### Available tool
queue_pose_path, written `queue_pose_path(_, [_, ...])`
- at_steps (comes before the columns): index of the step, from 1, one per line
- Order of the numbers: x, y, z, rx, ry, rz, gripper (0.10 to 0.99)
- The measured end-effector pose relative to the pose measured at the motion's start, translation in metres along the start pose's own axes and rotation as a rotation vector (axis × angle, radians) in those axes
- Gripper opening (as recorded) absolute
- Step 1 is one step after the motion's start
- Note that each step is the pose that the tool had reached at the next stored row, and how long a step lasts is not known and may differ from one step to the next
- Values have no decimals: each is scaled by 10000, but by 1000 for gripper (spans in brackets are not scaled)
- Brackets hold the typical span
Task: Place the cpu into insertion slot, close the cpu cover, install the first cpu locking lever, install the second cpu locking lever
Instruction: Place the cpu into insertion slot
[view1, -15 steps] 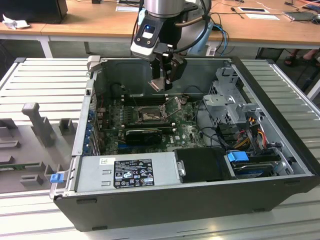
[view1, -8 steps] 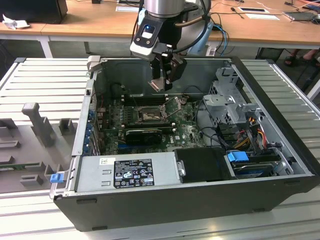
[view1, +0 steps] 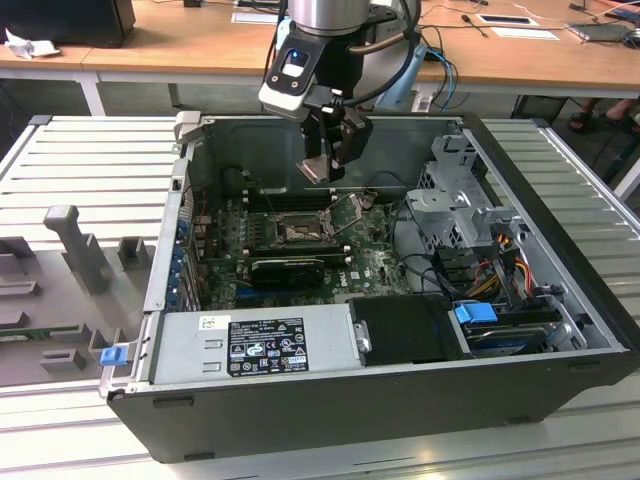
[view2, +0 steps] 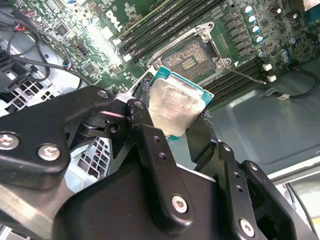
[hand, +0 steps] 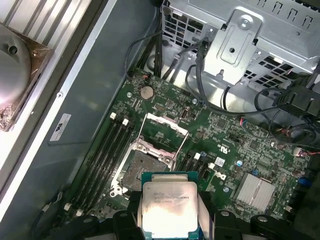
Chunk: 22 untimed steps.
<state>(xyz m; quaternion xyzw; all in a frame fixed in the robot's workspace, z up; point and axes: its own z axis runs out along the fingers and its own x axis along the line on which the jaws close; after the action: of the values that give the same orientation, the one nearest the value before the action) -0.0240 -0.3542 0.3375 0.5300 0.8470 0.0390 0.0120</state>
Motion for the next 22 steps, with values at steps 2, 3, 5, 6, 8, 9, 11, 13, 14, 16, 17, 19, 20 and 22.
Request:
queue_pose_path(2, [0, 0, 0, -1, -3, 37, 533])
queue_pose_path(3, [0, 0, 1, -2, -5, 59, 533])
queue_pose_path(5, [0, 0, 2, -3, -11, 134, 533])
queue_pose_path(6, [0, 0, 2, -4, -14, 175, 533])
queue_pose_path(8, [0, 0, 3, -5, -18, 225, 533])
queue_pose_path(9, [0, 0, 4, -5, -19, 254, 533])
queue_pose_path(11, [0, 0, 4, -7, -25, 313, 533])
queue_pose_path(13, [0, 0, 6, -9, -31, 400, 533])
queue_pose_path(14, [0, 0, 6, -9, -35, 449, 533])
queue_pose_path(16, [0, 0, 7, -11, -39, 495, 533])
queue_pose_path(17, [0, -1, 7, -11, -43, 545, 533])
queue_pose_path(19, [0, -1, 9, -14, -52, 659, 533])
queue_pose_path(20, [0, -1, 10, -15, -57, 715, 533])
queue_pose_path(22, [0, -1, 16, -17, -73, 890, 533])
